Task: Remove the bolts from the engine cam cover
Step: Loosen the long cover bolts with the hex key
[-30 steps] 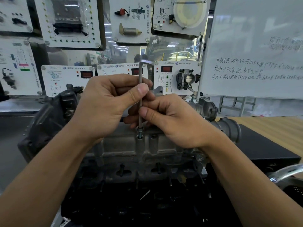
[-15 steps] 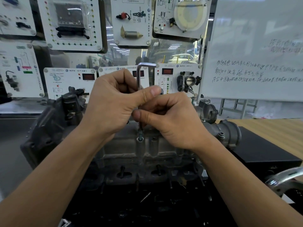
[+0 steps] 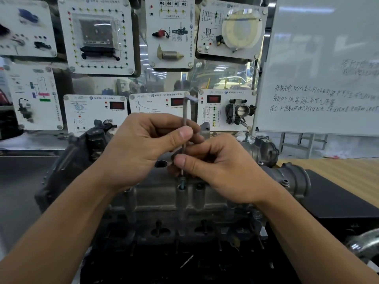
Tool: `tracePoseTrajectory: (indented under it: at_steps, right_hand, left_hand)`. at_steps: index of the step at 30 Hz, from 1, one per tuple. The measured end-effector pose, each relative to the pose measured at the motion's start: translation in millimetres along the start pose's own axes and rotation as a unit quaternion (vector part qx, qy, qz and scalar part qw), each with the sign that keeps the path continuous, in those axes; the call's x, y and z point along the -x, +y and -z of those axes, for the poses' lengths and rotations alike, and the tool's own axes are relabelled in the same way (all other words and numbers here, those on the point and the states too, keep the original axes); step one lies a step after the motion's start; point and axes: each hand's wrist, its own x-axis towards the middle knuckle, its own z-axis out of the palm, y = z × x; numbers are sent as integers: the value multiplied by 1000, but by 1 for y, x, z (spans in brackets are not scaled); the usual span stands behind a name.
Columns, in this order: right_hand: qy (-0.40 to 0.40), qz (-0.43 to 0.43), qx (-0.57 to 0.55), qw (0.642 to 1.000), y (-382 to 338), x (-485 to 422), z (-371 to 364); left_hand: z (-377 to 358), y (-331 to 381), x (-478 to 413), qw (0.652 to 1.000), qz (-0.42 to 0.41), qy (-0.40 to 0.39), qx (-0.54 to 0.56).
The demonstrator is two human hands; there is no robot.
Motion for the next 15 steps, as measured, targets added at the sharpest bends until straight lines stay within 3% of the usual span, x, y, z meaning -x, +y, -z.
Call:
tracePoseTrajectory:
  at_steps: [7, 11, 15]
  right_hand:
    - [111, 12, -28, 993, 1, -2, -6]
    - [75, 12, -24, 997, 2, -1, -3]
    - [13, -16, -14, 1000, 3, 0, 3]
  left_hand:
    - [-10, 1, -6, 997, -13, 71, -22]
    - [-9, -4, -4, 995, -7, 84, -50]
    - [0, -1, 1, 1000, -11, 5, -17]
